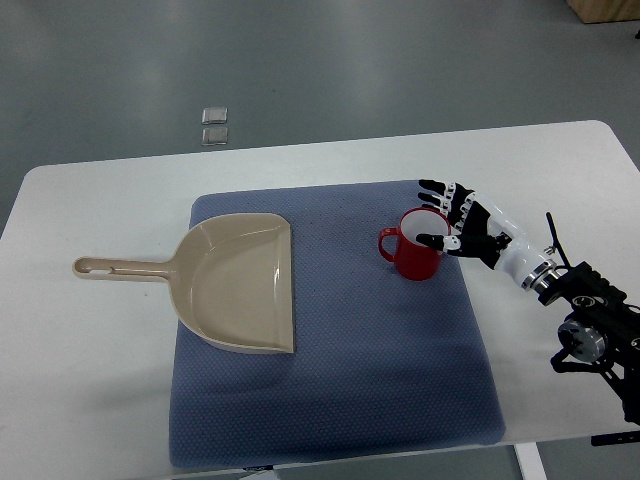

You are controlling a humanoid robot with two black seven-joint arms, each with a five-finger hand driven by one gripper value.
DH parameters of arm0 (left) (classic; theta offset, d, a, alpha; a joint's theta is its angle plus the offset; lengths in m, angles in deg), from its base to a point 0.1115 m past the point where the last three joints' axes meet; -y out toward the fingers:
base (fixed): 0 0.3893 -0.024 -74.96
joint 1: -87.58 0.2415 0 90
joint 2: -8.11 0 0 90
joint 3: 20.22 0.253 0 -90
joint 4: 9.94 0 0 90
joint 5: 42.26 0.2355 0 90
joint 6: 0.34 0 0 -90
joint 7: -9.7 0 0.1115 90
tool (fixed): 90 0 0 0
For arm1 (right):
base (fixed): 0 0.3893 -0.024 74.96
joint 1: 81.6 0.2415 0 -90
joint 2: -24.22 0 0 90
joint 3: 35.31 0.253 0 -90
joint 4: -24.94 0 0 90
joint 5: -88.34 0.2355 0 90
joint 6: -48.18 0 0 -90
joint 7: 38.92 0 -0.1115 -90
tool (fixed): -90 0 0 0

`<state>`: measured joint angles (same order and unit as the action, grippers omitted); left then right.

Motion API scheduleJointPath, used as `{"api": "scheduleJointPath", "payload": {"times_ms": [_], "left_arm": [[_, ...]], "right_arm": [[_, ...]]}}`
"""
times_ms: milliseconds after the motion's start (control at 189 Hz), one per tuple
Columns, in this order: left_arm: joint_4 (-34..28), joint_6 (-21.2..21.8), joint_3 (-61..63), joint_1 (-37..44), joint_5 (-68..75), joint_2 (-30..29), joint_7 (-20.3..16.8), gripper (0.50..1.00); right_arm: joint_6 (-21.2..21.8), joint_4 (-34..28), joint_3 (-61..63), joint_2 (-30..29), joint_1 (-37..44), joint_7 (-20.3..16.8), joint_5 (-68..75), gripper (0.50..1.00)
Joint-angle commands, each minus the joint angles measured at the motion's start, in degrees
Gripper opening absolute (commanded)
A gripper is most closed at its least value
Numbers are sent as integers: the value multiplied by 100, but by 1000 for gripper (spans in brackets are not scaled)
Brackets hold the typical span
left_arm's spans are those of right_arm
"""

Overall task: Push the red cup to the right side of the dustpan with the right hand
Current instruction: 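Lower the right hand beside the red mug on the side away from the dustpan, then push the red mug with the right hand toward the dustpan's edge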

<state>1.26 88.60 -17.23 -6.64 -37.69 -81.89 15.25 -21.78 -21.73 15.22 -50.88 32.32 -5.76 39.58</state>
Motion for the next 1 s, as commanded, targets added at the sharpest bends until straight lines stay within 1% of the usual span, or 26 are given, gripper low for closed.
{"api": "scheduleJointPath", "payload": {"times_ms": [0,434,545,666,994], "left_arm": [[-4,1,0,0,-1,0,-1,1000],[-13,1,0,35,-1,0,-1,1000],[-13,1,0,44,-1,0,-1,1000],[-13,10,-8,44,-1,0,-1,1000],[-22,1,-8,44,-1,0,-1,1000]], "right_arm": [[0,0,1,-66,-19,5,7,934],[0,-9,1,-119,-177,137,7,934],[-9,0,-8,-233,-186,137,-2,934],[-176,18,-43,-321,-186,137,-11,934],[-290,149,-157,-471,-151,146,-19,934]]}}
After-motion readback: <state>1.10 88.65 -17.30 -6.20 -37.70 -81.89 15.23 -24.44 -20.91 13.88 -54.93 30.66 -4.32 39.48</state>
